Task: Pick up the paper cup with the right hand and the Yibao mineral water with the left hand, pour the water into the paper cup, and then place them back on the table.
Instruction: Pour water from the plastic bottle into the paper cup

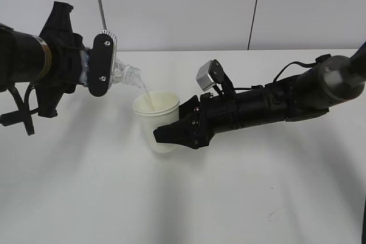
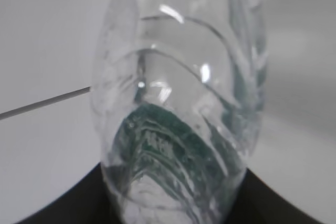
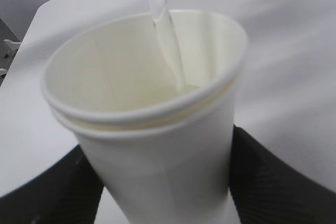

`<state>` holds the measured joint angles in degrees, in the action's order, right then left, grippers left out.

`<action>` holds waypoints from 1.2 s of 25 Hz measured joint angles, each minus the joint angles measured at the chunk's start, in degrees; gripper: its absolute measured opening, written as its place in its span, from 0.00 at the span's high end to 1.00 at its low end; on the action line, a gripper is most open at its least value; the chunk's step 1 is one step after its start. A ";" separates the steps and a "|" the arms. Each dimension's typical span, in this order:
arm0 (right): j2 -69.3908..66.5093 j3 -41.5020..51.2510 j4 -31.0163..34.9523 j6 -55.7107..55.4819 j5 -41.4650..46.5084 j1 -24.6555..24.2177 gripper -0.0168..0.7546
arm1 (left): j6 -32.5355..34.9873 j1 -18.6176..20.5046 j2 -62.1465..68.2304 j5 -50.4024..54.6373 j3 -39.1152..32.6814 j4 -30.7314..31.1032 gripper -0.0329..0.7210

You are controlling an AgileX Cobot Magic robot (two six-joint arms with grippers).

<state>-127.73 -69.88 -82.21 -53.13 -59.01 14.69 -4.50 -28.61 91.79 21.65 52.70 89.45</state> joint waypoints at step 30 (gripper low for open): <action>0.00 0.00 0.65 -0.04 0.22 0.00 0.29 | -13.36 -1.49 0.00 0.21 0.00 -4.91 0.53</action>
<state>-127.73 -69.88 -81.56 -53.17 -58.78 14.69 -17.86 -30.10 91.79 21.85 52.70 84.54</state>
